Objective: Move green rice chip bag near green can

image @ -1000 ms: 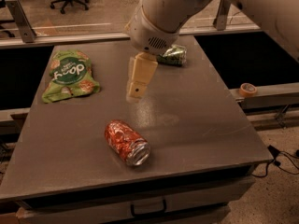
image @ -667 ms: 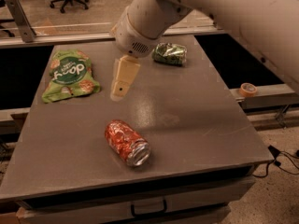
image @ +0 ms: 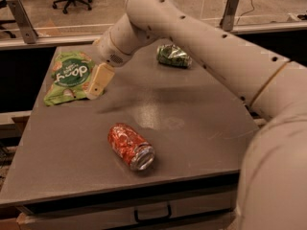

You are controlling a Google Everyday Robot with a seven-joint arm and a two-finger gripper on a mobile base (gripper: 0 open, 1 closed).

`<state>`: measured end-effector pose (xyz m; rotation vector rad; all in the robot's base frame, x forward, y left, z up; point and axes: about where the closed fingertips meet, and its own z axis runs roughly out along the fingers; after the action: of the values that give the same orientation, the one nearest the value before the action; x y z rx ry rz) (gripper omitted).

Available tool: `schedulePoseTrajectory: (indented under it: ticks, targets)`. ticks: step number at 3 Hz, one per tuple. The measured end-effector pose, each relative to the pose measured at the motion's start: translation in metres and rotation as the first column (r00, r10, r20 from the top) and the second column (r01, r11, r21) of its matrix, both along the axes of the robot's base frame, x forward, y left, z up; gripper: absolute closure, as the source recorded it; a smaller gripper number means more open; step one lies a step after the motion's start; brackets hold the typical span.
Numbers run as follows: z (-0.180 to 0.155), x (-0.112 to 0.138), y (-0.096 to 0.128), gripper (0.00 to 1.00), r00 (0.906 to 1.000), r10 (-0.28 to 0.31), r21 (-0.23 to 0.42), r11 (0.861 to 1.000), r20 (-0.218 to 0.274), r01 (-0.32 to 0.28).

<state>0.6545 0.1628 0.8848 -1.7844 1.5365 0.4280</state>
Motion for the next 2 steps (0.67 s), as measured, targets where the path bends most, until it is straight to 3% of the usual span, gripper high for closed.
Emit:
schedulePoseTrajectory:
  ticks: [1, 2]
  targets:
    - [-0.023, 0.018, 0.03, 0.0, 0.9964, -0.053, 0.059, 0.997, -0.066, 0.057]
    - [-0.039, 0.024, 0.045, 0.0, 0.9719, -0.148, 0.102, 0.98, -0.183, 0.169]
